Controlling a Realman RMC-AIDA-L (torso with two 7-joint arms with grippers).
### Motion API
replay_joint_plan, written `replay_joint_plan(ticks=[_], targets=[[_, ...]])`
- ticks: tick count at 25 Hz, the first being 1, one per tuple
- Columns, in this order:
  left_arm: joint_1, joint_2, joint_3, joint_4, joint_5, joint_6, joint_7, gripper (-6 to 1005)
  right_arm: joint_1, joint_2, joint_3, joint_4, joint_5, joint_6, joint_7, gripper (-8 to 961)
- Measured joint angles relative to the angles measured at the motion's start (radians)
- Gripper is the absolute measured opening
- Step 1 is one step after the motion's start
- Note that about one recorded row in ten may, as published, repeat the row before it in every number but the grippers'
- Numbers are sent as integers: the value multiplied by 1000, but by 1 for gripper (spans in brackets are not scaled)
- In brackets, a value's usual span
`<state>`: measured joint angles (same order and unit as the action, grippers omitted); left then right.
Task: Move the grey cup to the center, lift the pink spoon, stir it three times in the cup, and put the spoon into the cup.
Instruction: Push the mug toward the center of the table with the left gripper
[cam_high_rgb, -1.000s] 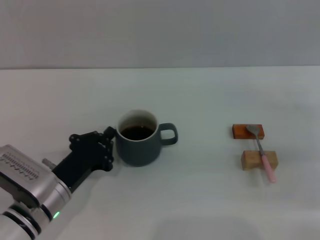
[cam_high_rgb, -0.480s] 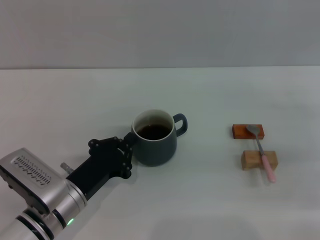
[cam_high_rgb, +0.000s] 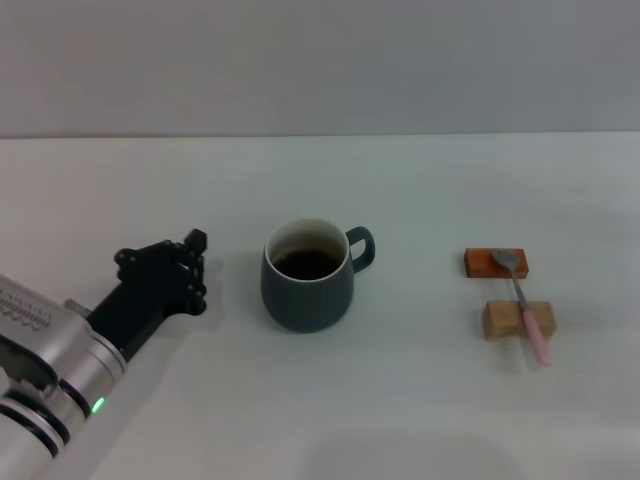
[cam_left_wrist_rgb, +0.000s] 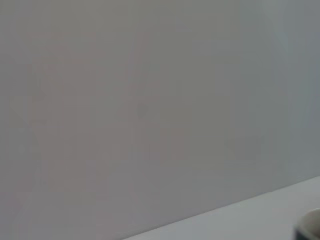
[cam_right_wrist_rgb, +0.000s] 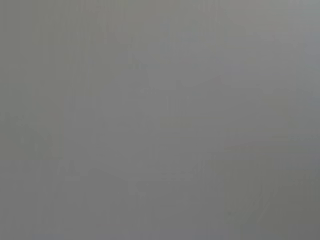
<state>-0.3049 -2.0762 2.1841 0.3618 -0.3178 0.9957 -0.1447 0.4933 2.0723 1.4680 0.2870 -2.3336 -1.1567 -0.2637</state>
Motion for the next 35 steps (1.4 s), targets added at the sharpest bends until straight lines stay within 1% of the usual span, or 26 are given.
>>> replay_joint_plan(ticks=[2,3,4,5,8,12,19,22,31,32,35], targets=[[-28,-1,-10,-36,-1,-6,1,-2,-19,0,0,27,-16,-1,0,473],[-28,-1,-10,-36,-1,-6,1,-2,-19,0,0,27,-16,-1,0,473],[-42,-2,-8,-48,-1,-18,1,-2,-26,0,0,37,-19,-1,0,473],[-42,-2,-8,-48,-1,-18,1,-2,-33,0,0,45,-19,-1,0,473],[-65,-2,0,-42,0,-74,1,-2,-47,0,0,67,-20,-2,-12,473],[-86,-2,13,-34,1,-109,-6,-2,-59,3,0,95,-21,-2,-84,473],[-92,-3,38,-9,1,-122,-8,-2,-61,4,0,104,-21,4,-97,473],[-88,-4,64,6,-1,-125,-9,-2,-60,5,0,104,-21,8,-97,473],[-84,-4,87,17,-1,-126,-16,-2,-47,5,0,103,-21,13,-92,473],[-83,-4,103,20,-1,-127,-31,-2,-45,5,0,103,-21,15,-91,473],[-81,-4,112,24,-2,-127,-38,-2,-42,5,0,103,-21,19,-91,473]])
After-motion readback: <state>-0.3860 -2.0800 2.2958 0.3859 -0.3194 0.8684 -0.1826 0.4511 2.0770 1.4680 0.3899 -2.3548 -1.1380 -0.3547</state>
